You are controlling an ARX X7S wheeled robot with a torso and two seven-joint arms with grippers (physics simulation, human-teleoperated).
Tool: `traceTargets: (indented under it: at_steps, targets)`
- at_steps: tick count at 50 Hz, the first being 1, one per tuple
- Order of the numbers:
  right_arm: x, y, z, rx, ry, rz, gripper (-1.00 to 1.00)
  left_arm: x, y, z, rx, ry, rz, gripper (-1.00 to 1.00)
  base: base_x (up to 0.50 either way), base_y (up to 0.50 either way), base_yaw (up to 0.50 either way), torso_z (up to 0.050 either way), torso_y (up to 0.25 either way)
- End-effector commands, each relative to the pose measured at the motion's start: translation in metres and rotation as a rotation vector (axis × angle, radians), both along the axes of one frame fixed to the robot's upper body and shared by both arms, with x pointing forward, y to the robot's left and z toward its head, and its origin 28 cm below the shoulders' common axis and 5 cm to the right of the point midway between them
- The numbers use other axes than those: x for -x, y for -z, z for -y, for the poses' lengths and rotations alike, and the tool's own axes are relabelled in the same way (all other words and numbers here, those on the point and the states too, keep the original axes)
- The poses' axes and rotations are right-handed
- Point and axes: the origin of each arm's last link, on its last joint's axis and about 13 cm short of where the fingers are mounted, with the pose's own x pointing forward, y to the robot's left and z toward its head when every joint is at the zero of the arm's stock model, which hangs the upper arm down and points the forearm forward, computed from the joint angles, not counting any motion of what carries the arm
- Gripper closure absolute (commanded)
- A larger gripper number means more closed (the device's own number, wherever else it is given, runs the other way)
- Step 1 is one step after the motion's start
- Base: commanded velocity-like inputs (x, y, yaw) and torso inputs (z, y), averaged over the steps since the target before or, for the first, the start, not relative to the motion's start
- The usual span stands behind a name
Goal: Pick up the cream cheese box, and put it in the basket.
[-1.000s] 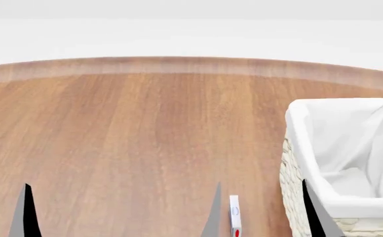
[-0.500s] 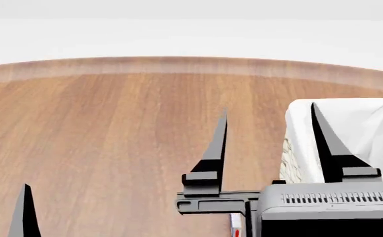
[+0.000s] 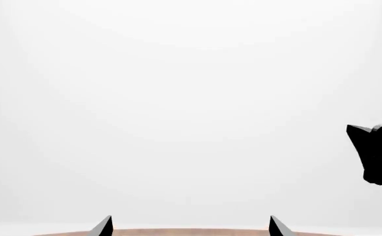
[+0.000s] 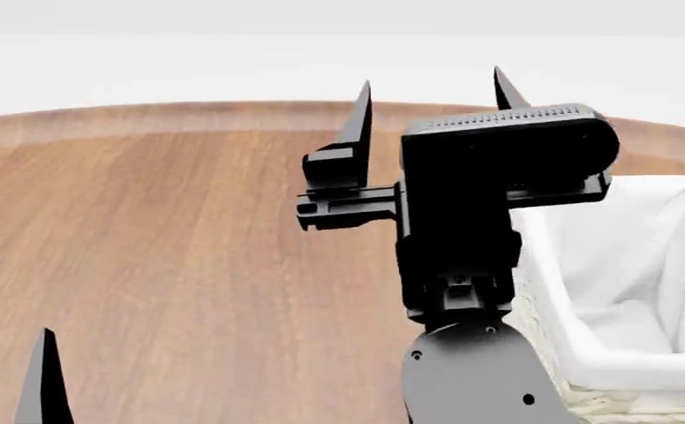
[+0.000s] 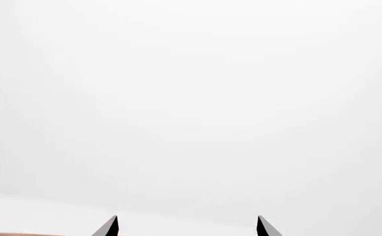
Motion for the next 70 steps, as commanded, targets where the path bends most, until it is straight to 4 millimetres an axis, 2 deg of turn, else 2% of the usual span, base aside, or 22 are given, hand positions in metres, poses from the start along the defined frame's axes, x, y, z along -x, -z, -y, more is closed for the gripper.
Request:
traceTargets:
  at_steps: [1, 9, 12, 17, 29, 35, 46, 48, 54, 59, 70]
  targets:
    - [-0.031, 0.005, -0.007, -0.007, -0.017, -0.087, -1.00, -0.001, 0.001, 0.000, -0.002, -0.002, -0.001, -1.00, 0.00, 0.00, 0.00, 0.000, 0.000]
    - [-0.058, 0.021, -0.009, 0.014, -0.003, -0.184, -1.00, -0.001, 0.001, 0.001, -0.004, 0.001, -0.004, -1.00, 0.00, 0.00, 0.00, 0.000, 0.000]
    - [-0.073, 0.032, -0.011, 0.021, 0.002, -0.252, -1.00, -0.001, 0.002, 0.001, -0.004, 0.003, -0.006, -1.00, 0.00, 0.00, 0.00, 0.000, 0.000]
    - [-0.086, 0.047, -0.010, 0.053, 0.023, -0.307, -1.00, -0.001, 0.001, 0.001, -0.002, 0.004, -0.007, -1.00, 0.00, 0.00, 0.00, 0.000, 0.000]
    - [-0.107, 0.078, -0.017, 0.059, 0.019, -0.433, -1.00, 0.001, 0.001, 0.003, 0.029, 0.044, -0.027, -1.00, 0.00, 0.00, 0.00, 0.000, 0.000]
    - [-0.113, 0.094, -0.013, 0.072, 0.040, -0.477, -1.00, 0.000, 0.000, 0.002, 0.046, 0.034, -0.028, -1.00, 0.00, 0.00, 0.00, 0.000, 0.000]
    - [-0.112, 0.113, -0.007, 0.068, 0.061, -0.528, -1.00, -0.002, 0.004, 0.003, 0.054, 0.039, -0.048, -1.00, 0.00, 0.00, 0.00, 0.000, 0.000]
    - [-0.111, 0.117, -0.006, 0.070, 0.061, -0.541, -1.00, 0.000, 0.003, 0.003, 0.106, 0.087, -0.073, -1.00, 0.00, 0.00, 0.00, 0.000, 0.000]
    - [-0.108, 0.125, -0.004, 0.070, 0.069, -0.565, -1.00, 0.000, 0.004, 0.003, 0.069, 0.063, -0.051, -1.00, 0.00, 0.00, 0.00, 0.000, 0.000]
    - [-0.104, 0.133, -0.002, 0.065, 0.076, -0.589, -1.00, 0.000, 0.001, 0.002, 0.121, 0.084, -0.054, -1.00, 0.00, 0.00, 0.00, 0.000, 0.000]
    - [-0.096, 0.149, 0.001, 0.069, 0.084, -0.631, -1.00, -0.002, 0.005, 0.001, 0.088, 0.051, -0.045, -1.00, 0.00, 0.00, 0.00, 0.000, 0.000]
